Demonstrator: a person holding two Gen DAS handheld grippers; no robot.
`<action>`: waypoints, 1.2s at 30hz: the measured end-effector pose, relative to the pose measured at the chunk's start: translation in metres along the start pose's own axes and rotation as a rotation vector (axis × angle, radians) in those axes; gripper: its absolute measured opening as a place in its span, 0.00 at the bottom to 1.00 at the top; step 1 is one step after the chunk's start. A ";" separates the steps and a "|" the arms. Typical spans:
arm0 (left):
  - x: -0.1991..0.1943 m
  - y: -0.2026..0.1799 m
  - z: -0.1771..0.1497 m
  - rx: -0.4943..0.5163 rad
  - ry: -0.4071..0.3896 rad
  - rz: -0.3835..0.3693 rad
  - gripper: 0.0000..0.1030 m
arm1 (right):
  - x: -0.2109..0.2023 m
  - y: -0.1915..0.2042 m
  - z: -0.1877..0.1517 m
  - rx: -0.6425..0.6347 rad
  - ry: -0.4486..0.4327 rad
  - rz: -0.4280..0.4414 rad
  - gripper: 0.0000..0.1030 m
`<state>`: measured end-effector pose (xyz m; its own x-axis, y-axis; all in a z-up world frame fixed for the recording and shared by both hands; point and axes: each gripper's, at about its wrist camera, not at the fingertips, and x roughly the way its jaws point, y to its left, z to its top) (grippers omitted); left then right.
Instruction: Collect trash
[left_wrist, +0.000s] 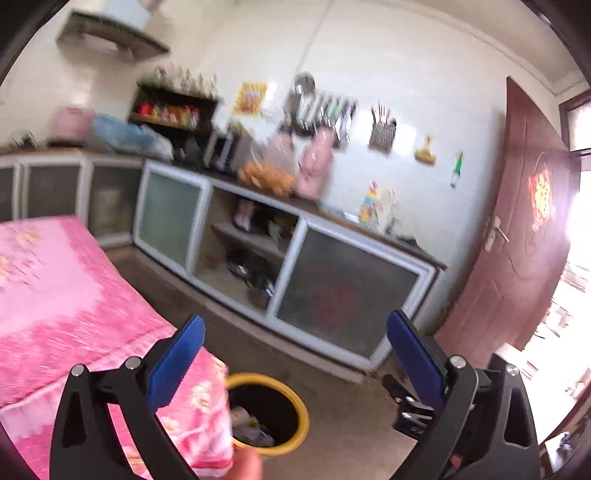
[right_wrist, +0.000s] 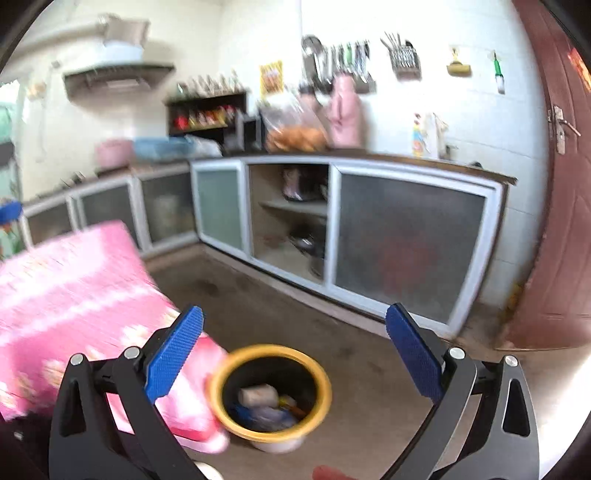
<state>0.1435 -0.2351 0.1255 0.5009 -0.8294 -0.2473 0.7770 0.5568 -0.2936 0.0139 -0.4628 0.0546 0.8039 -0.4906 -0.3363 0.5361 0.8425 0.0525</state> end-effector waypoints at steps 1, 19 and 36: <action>-0.018 0.001 -0.002 0.013 -0.048 0.037 0.92 | -0.009 0.007 0.000 0.003 -0.015 0.031 0.92; -0.216 0.026 -0.077 0.037 -0.186 0.641 0.93 | -0.129 0.138 -0.012 -0.030 -0.237 -0.056 0.92; -0.211 0.020 -0.105 0.023 0.002 0.713 0.93 | -0.171 0.145 -0.068 -0.050 -0.236 -0.205 0.92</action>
<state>0.0133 -0.0448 0.0748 0.8893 -0.2635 -0.3738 0.2685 0.9625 -0.0397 -0.0633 -0.2411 0.0556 0.7213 -0.6843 -0.1070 0.6843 0.7280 -0.0423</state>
